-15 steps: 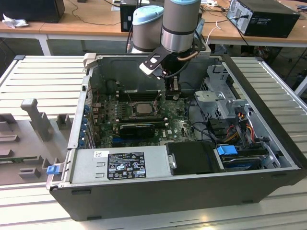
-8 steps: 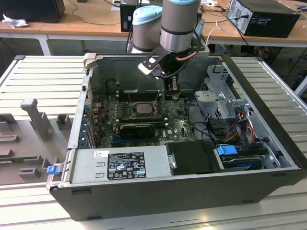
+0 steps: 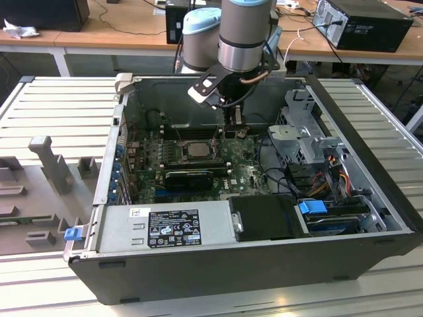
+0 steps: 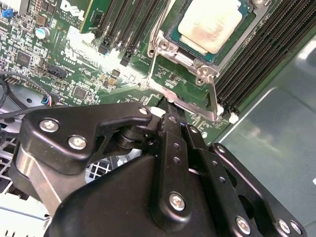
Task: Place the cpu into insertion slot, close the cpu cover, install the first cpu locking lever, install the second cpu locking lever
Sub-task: 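Close the cpu cover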
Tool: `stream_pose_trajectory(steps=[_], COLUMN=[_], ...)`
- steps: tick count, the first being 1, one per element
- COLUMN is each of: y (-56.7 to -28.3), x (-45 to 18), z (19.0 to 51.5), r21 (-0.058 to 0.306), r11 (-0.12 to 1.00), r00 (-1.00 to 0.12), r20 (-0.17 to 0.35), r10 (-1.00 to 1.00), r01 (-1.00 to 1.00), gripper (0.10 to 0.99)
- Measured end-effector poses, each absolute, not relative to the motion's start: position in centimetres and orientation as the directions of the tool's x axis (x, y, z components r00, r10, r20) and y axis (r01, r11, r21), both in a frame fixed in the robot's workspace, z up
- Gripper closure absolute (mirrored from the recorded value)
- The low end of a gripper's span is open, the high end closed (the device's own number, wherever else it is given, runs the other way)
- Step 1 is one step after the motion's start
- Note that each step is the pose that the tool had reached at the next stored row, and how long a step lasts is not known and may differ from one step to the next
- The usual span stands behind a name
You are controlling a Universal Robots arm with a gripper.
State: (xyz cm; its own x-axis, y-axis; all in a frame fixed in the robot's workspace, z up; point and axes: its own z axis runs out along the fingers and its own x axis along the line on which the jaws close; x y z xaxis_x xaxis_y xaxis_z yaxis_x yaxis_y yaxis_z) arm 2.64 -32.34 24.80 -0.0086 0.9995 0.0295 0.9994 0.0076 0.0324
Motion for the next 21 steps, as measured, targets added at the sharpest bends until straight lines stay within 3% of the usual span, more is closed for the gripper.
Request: stream_pose_trajectory(steps=[21], y=[-32.3], x=[0.9], z=[24.8], r21=[0.032], r11=[0.008], r00=[-0.009], r20=[0.03], r10=[1.0], r01=[0.999], gripper=[0.98])
